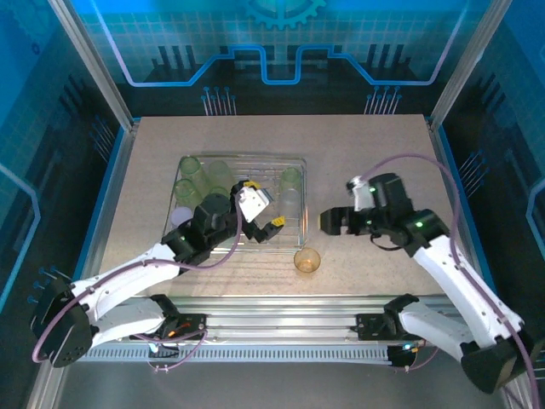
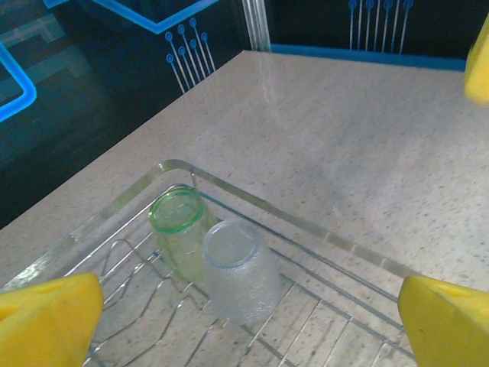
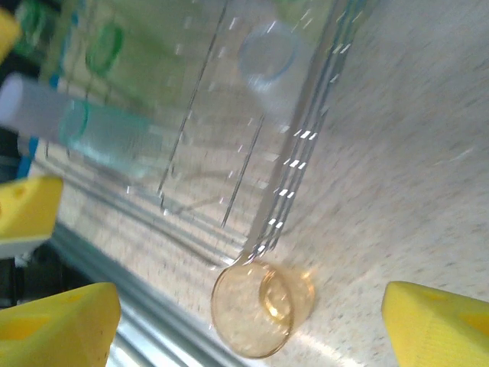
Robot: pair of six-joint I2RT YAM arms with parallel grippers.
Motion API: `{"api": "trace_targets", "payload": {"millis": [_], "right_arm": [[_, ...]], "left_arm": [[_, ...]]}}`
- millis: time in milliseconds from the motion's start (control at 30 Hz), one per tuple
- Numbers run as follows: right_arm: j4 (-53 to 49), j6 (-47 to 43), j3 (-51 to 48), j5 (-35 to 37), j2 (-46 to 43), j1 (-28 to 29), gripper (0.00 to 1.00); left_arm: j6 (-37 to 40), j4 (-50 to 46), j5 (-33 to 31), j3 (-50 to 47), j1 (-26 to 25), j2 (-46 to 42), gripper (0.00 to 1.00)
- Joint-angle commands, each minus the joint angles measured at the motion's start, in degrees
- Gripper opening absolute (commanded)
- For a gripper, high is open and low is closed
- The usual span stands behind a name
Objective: Load the cups into the dish rack
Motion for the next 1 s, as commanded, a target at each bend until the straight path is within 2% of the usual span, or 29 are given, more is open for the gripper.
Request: {"api": "trace_targets", "payload": {"millis": [0, 100, 233, 500, 733, 967], "right_arm": [[-3.3, 3.2, 0.6, 7.2, 3.4, 4.8, 0.87], [-4.1, 3.8, -0.2, 10.4, 5.3, 7.3, 0.84], [-4.5, 4.1, -1.9, 14.8, 7.2, 10.9, 0.8], [-2.0, 5.0, -4.3, 17.5, 11.5, 16.3, 0.69], [-0.6, 5.2, -6.3, 19.9, 13.5, 19.1, 0.65], [3.3, 7.5, -9.2, 21.3, 15.7, 19.6, 0.58]], "left_arm": [[-5.6, 11.4, 3.9, -4.6, 0.1, -4.1, 0.99], [-7.0, 15.3, 3.6, -8.2, 0.1, -7.2, 0.99], [-6.5, 14.2, 4.6, -10.1, 0.1, -10.1, 0.99], [-9.0, 14.2, 5.2, -13.0, 0.1, -10.9, 0.99], [-10.1, 12.9, 4.9, -14.1, 0.1, -11.5, 0.99], [-10.4, 13.2, 5.4, -14.8, 0.1, -11.7, 0.99]]}}
